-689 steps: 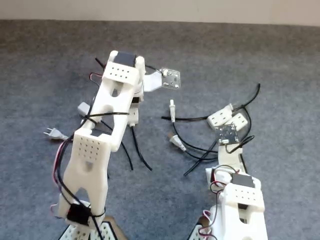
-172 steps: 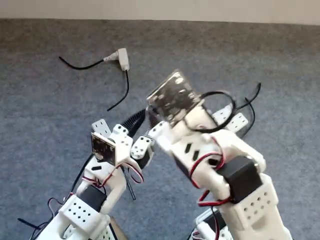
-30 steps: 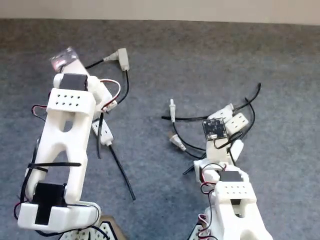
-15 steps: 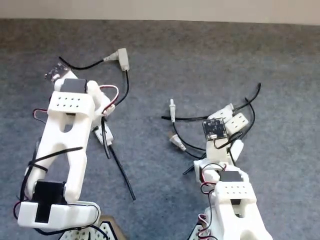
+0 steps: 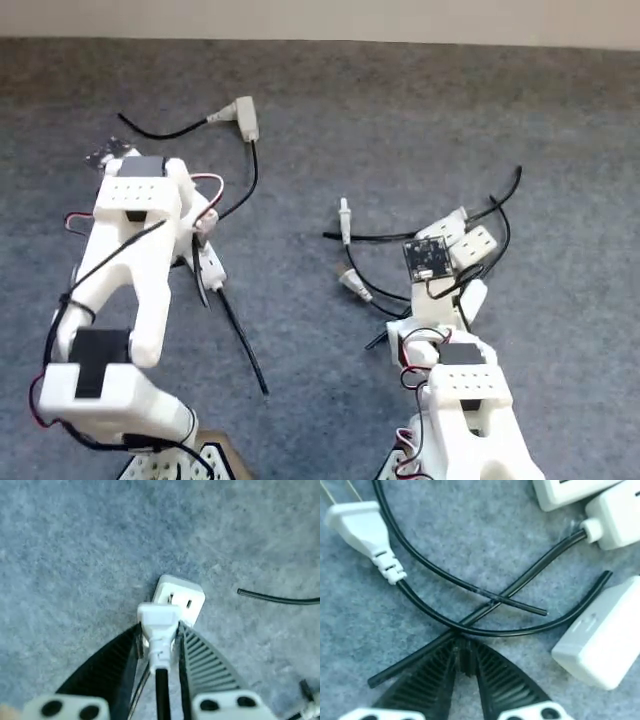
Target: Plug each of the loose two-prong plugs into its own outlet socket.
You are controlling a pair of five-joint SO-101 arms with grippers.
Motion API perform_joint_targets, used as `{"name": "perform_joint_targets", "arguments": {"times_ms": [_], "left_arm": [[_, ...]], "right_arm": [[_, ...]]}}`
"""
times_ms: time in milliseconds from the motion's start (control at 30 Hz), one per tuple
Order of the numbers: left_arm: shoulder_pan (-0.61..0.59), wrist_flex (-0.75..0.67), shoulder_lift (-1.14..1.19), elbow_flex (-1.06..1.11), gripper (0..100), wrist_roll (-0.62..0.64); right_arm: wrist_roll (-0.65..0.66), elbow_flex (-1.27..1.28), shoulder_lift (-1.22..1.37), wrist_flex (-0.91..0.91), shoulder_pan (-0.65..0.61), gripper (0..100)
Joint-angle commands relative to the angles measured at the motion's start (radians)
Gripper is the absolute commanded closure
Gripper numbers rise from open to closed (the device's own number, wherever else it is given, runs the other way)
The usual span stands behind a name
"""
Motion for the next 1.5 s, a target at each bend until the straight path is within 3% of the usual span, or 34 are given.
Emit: {"name": "perform_joint_targets", "arguments": {"times_ms": [0, 433, 733, 1467], "left_arm": [[-0.015, 0.08, 0.065, -0.108, 99, 0.008], [-0.013, 0.213, 0.073, -0.272, 99, 0.009], [0.041, 0.204, 0.085, -0.292, 99, 0.005], [0.045, 0.167, 0.209, -0.32, 99, -0.046]], "right_arm": [[-0.002, -0.002, -0.01, -0.022, -0.019, 99.1], [-0.002, -0.002, -0.01, -0.022, -0.021, 99.1], [-0.002, -0.004, -0.01, -0.022, -0.021, 99.1], [-0.002, -0.004, -0.01, -0.022, -0.021, 99.1]]}}
